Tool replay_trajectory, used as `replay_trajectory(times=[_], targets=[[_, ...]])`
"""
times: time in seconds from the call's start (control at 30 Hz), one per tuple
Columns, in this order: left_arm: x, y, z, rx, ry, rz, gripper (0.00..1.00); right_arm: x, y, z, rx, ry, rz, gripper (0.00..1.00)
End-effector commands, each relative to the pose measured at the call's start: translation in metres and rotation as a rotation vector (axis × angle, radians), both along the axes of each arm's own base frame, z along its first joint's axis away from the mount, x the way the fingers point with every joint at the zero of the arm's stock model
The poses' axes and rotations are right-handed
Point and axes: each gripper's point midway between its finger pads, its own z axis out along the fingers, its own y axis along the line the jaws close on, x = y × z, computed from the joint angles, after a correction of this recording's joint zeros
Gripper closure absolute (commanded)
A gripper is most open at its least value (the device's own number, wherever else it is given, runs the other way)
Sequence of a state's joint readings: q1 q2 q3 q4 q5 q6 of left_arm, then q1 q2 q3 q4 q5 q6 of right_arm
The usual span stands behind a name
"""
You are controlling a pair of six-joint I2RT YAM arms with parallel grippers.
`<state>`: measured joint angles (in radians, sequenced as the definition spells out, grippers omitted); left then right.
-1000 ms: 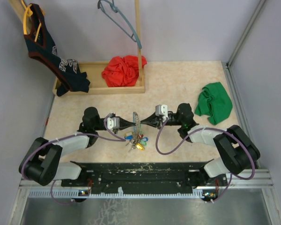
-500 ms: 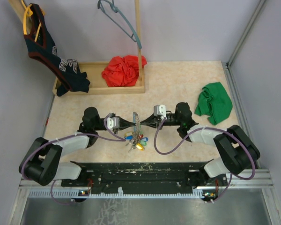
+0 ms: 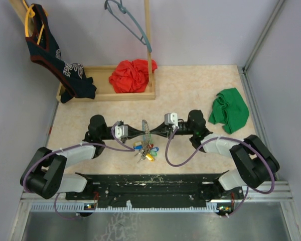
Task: Put the keys on the keyring
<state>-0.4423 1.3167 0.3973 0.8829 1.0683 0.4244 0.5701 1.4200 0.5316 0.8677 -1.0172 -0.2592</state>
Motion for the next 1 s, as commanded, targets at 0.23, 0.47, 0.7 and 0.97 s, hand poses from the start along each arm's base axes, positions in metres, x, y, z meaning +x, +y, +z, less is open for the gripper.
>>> replay_trajectory(times=[0.23,0.47,0.7,0.97], targets=[[-0.0009,0.0004,0.0080,-0.020,-0.040,-0.013,1.00,-0.0034,0.0067,0.0277,0.050,-0.081,0.037,1.00],[-0.0009,0.0007,0.0083,-0.020,-0.040,-0.010,1.00,-0.0025,0.0069,0.0278,0.044,-0.067,0.030,1.00],[-0.0001,0.0015,0.0082,-0.019,-0.050,-0.002,1.00,0.0009,0.0018,0.0306,0.036,-0.070,-0.024,1.00],[-0.0006,0.0016,0.0086,-0.019,-0.052,-0.004,1.00,-0.0036,0.0031,0.0346,0.047,-0.064,0.004,1.00]])
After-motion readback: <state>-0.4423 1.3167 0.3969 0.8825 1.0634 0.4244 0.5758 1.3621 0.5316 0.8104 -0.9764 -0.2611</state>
